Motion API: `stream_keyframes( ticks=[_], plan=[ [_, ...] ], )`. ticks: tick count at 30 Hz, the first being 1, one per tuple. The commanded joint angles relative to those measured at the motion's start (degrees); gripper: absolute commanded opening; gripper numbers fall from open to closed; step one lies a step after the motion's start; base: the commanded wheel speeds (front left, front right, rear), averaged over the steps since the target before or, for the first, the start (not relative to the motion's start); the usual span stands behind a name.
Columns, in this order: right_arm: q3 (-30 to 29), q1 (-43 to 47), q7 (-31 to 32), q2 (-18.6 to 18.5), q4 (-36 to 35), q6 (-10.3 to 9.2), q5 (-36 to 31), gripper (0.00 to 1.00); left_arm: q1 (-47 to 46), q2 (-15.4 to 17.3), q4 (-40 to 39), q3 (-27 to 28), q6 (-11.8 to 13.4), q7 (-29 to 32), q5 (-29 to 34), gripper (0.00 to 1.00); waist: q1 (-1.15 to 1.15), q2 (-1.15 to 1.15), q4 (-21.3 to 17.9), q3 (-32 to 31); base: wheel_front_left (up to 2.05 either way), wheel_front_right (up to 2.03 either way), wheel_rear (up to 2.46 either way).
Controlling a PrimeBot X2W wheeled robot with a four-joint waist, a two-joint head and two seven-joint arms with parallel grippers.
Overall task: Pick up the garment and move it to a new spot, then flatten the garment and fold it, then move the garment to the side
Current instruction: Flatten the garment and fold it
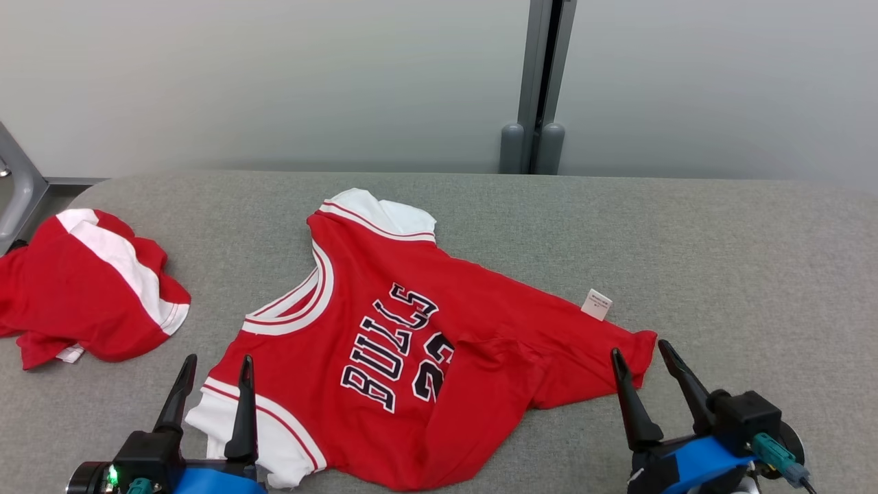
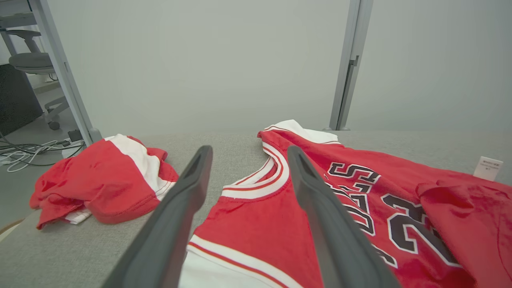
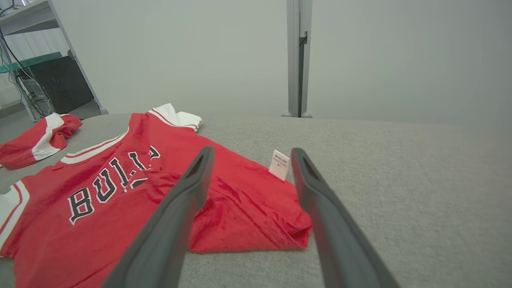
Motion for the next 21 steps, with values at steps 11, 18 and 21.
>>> stream_keyframes(
  ticks=[11,18,21],
  plan=[
    [7.49,-10.08,-0.2,-0.16,9.94,0.02,-1.75,1.0,-3.21,-0.67,0.2,-0.5,-0.52,-0.14,0.1,1.0,0.0,0.0,2.42,1.91,0.0,0.0,0.0],
    [11.31,-16.21,-0.2,-0.27,21.32,0.01,-2.67,1.0,-4.67,-0.66,0.07,-1.18,-0.38,-0.14,-0.55,1.0,0.0,0.0,4.24,3.53,0.0,0.0,0.0],
    [11.95,-18.11,-0.2,-0.54,25.61,0.01,-2.93,1.0,-5.15,-0.69,0.11,-1.51,-0.39,-0.14,-0.62,1.0,0.0,0.0,4.9,4.18,0.0,0.0,0.0]
  ],
)
